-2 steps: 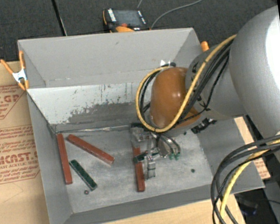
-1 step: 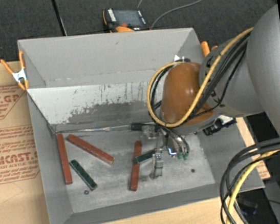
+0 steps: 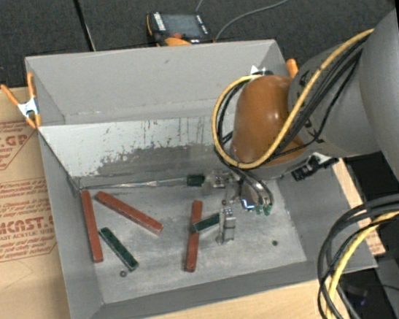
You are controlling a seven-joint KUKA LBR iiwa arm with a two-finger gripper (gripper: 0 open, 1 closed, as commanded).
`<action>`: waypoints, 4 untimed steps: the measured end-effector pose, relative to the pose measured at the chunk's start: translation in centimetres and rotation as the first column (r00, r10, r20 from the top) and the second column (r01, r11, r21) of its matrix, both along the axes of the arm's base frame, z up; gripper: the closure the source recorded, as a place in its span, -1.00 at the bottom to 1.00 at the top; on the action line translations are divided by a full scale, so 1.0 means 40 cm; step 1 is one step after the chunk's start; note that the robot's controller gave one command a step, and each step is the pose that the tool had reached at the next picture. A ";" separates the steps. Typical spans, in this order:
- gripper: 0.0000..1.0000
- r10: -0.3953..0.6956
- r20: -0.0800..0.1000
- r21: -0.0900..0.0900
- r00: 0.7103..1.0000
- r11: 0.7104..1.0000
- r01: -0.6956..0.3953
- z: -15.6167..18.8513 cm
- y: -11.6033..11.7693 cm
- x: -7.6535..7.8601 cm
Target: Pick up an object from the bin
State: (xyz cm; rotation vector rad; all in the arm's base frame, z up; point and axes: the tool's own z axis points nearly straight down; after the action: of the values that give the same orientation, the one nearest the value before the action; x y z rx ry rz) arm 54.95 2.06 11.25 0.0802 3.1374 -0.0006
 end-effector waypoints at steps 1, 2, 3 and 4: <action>-1.00 -0.254 0.001 0.003 0.967 0.967 0.254 -0.106 0.030 -0.050; -1.00 -0.391 0.001 0.002 0.921 0.921 0.391 -0.105 0.055 -0.092; 1.00 -0.390 -0.001 0.002 0.921 0.921 0.390 -0.105 0.054 -0.093; 1.00 -0.389 0.003 0.004 0.921 0.921 0.389 0.086 0.056 -0.089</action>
Offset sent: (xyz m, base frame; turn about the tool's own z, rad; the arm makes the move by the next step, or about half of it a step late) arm -0.0208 0.0111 -0.0425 0.2567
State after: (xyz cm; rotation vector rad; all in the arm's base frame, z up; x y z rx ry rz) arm 51.38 4.30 14.67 0.7008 3.0560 0.0044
